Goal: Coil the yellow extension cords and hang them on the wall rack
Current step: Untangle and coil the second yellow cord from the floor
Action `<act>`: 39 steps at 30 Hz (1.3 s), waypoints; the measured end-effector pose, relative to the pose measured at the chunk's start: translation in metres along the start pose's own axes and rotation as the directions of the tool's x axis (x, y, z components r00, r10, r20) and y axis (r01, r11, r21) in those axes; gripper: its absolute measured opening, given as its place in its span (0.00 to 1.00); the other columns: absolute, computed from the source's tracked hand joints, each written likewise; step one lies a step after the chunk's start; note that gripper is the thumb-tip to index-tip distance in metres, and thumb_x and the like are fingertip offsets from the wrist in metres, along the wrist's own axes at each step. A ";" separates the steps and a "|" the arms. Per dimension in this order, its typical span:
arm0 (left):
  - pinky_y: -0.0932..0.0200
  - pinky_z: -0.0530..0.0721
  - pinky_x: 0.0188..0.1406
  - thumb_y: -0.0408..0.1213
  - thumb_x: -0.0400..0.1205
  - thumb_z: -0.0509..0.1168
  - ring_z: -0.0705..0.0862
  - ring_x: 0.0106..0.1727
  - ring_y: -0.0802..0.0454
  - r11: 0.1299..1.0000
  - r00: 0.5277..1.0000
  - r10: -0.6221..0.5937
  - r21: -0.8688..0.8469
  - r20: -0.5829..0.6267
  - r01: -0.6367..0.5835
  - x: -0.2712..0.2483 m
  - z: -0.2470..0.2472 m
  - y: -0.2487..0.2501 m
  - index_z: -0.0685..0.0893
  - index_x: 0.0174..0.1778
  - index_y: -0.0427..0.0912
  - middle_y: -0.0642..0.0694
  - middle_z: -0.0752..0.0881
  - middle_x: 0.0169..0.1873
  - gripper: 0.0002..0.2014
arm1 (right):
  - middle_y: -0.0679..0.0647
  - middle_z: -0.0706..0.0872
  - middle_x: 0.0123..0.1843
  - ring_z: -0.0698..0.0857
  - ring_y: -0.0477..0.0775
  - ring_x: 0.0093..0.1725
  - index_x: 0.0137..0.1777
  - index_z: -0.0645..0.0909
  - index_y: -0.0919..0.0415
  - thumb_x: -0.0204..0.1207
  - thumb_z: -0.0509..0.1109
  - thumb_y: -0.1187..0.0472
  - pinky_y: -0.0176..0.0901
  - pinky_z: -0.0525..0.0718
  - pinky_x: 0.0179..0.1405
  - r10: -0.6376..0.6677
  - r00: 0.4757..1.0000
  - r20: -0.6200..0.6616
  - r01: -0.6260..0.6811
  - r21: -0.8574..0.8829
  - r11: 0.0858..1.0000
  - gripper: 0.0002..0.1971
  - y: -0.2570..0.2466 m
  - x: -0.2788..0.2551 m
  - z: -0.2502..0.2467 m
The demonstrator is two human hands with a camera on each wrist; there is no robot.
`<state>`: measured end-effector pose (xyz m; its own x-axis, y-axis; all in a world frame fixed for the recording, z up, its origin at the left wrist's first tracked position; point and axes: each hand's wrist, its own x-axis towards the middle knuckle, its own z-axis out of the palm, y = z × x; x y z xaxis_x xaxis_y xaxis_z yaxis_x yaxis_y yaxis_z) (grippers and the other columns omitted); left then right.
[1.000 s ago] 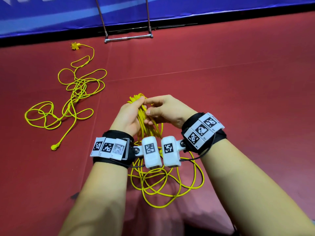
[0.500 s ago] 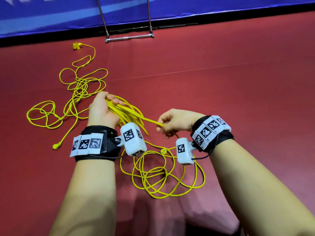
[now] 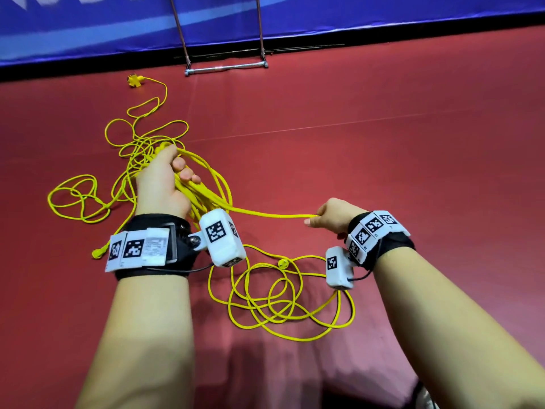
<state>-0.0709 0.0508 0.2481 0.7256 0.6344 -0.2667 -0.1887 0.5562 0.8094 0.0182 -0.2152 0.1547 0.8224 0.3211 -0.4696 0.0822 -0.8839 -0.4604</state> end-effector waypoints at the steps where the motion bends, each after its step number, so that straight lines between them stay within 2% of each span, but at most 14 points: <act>1: 0.64 0.70 0.24 0.33 0.84 0.63 0.65 0.19 0.55 0.999 1.000 -0.007 0.032 0.016 0.007 -0.001 0.000 -0.003 0.74 0.35 0.45 0.51 0.69 0.21 0.11 | 0.56 0.74 0.30 0.74 0.53 0.27 0.52 0.86 0.70 0.78 0.71 0.41 0.42 0.73 0.29 0.009 1.000 -0.019 -0.010 -0.029 1.000 0.27 -0.002 0.000 -0.003; 4: 0.64 0.70 0.24 0.33 0.83 0.64 0.65 0.18 0.55 0.992 0.996 -0.037 0.126 0.083 0.026 -0.001 0.004 -0.014 0.75 0.35 0.44 0.51 0.69 0.20 0.11 | 0.54 0.74 0.30 0.74 0.56 0.30 0.43 0.84 0.66 0.78 0.70 0.43 0.42 0.68 0.26 0.049 0.997 -0.059 -0.050 -0.028 0.998 0.22 -0.011 -0.004 -0.009; 6: 0.64 0.71 0.23 0.33 0.84 0.64 0.66 0.17 0.55 0.978 0.990 -0.064 0.207 0.127 0.036 -0.002 0.010 -0.021 0.75 0.36 0.44 0.51 0.70 0.19 0.10 | 0.57 0.77 0.34 0.76 0.60 0.38 0.38 0.79 0.63 0.81 0.65 0.49 0.44 0.69 0.31 0.055 0.991 -0.119 -0.055 0.001 0.998 0.18 -0.015 -0.004 -0.012; 9: 0.63 0.74 0.23 0.33 0.85 0.63 0.69 0.18 0.55 0.955 0.973 -0.120 0.292 0.198 0.058 -0.007 0.018 -0.030 0.76 0.38 0.44 0.51 0.72 0.19 0.09 | 0.62 0.85 0.46 0.81 0.65 0.48 0.46 0.82 0.67 0.80 0.60 0.60 0.45 0.77 0.45 0.011 0.974 -0.227 -0.006 0.020 1.000 0.12 -0.022 0.000 -0.013; 11: 0.63 0.76 0.24 0.33 0.85 0.63 0.72 0.19 0.55 0.942 0.960 -0.138 0.330 0.245 0.051 -0.011 0.023 -0.035 0.75 0.37 0.43 0.51 0.73 0.20 0.10 | 0.62 0.89 0.51 0.85 0.65 0.52 0.52 0.88 0.61 0.75 0.61 0.64 0.49 0.84 0.54 -0.021 0.947 -0.321 0.054 0.093 0.994 0.14 -0.026 0.002 -0.012; 14: 0.60 0.80 0.27 0.33 0.86 0.63 0.75 0.21 0.54 0.927 0.943 -0.148 0.373 0.299 0.027 -0.017 0.028 -0.042 0.76 0.36 0.43 0.50 0.75 0.20 0.12 | 0.57 0.90 0.43 0.90 0.60 0.39 0.42 0.87 0.51 0.69 0.63 0.66 0.49 0.89 0.47 -0.042 0.896 -0.442 0.135 0.181 0.974 0.13 -0.031 0.004 -0.011; 17: 0.58 0.84 0.31 0.34 0.86 0.63 0.80 0.24 0.53 0.914 0.929 -0.172 0.404 0.328 0.026 -0.021 0.031 -0.047 0.77 0.36 0.42 0.50 0.78 0.22 0.11 | 0.55 0.90 0.32 0.87 0.52 0.22 0.37 0.81 0.56 0.69 0.67 0.68 0.41 0.87 0.30 -0.037 0.895 -0.445 0.187 0.299 0.936 0.07 -0.039 0.001 -0.008; 20: 0.57 0.85 0.32 0.34 0.87 0.62 0.85 0.31 0.51 0.903 0.921 -0.207 0.426 0.331 0.051 -0.022 0.032 -0.050 0.79 0.39 0.42 0.49 0.81 0.24 0.10 | 0.57 0.90 0.31 0.82 0.51 0.19 0.40 0.79 0.60 0.66 0.72 0.71 0.35 0.76 0.20 0.014 0.906 -0.424 0.234 0.528 0.816 0.08 -0.048 -0.002 -0.002; 23: 0.54 0.85 0.37 0.35 0.87 0.61 0.89 0.38 0.46 0.902 0.908 -0.256 0.420 0.330 0.101 -0.023 0.034 -0.055 0.80 0.41 0.42 0.48 0.85 0.30 0.09 | 0.60 0.91 0.39 0.81 0.51 0.25 0.44 0.79 0.61 0.66 0.68 0.74 0.37 0.72 0.22 -0.006 0.955 -0.298 0.235 0.739 0.631 0.10 -0.059 -0.004 0.001; 26: 0.48 0.83 0.48 0.36 0.88 0.60 0.91 0.48 0.43 0.880 0.904 -0.285 0.460 0.319 0.115 -0.022 0.034 -0.060 0.80 0.46 0.42 0.47 0.87 0.41 0.07 | 0.57 0.89 0.47 0.88 0.53 0.34 0.60 0.76 0.69 0.77 0.59 0.78 0.39 0.81 0.25 -0.173 0.981 -0.090 0.158 0.884 0.439 0.13 -0.064 -0.008 -0.001; 29: 0.47 0.82 0.51 0.38 0.88 0.59 0.91 0.52 0.41 0.865 0.890 -0.312 0.487 0.333 0.121 -0.023 0.034 -0.062 0.79 0.59 0.40 0.47 0.88 0.51 0.08 | 0.60 0.88 0.45 0.90 0.54 0.34 0.61 0.73 0.70 0.80 0.58 0.80 0.39 0.86 0.27 -0.222 0.973 -0.069 0.148 0.921 0.361 0.13 -0.064 -0.011 -0.002; 34: 0.38 0.81 0.63 0.39 0.89 0.59 0.89 0.57 0.40 0.849 0.885 -0.328 0.514 0.330 0.123 -0.027 0.037 -0.065 0.81 0.54 0.42 0.44 0.89 0.59 0.07 | 0.56 0.83 0.35 0.83 0.50 0.26 0.60 0.82 0.64 0.82 0.68 0.69 0.41 0.84 0.26 -0.170 0.979 -0.112 0.185 0.839 0.512 0.09 -0.065 -0.018 -0.003; 36: 0.43 0.84 0.57 0.37 0.88 0.60 0.87 0.53 0.39 0.858 0.890 -0.330 0.493 0.314 0.144 -0.028 0.037 -0.067 0.81 0.51 0.43 0.42 0.90 0.56 0.06 | 0.57 0.84 0.38 0.82 0.52 0.27 0.61 0.84 0.59 0.83 0.67 0.66 0.44 0.84 0.31 -0.224 0.973 -0.056 0.179 0.795 0.579 0.10 -0.068 -0.020 -0.001; 39: 0.55 0.88 0.39 0.36 0.89 0.59 0.87 0.49 0.40 0.890 0.905 -0.321 0.415 0.280 0.187 -0.025 0.036 -0.068 0.79 0.60 0.39 0.42 0.92 0.47 0.08 | 0.61 0.82 0.45 0.82 0.54 0.30 0.71 0.78 0.58 0.81 0.64 0.72 0.47 0.84 0.36 -0.323 0.946 0.024 0.195 0.756 0.625 0.21 -0.070 -0.022 0.002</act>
<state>-0.0526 -0.0218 0.2185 0.9024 0.2454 -0.3542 0.2422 0.3911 0.8879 -0.0066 -0.1594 0.1953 0.7380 0.5976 -0.3134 -0.2139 -0.2333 -0.9486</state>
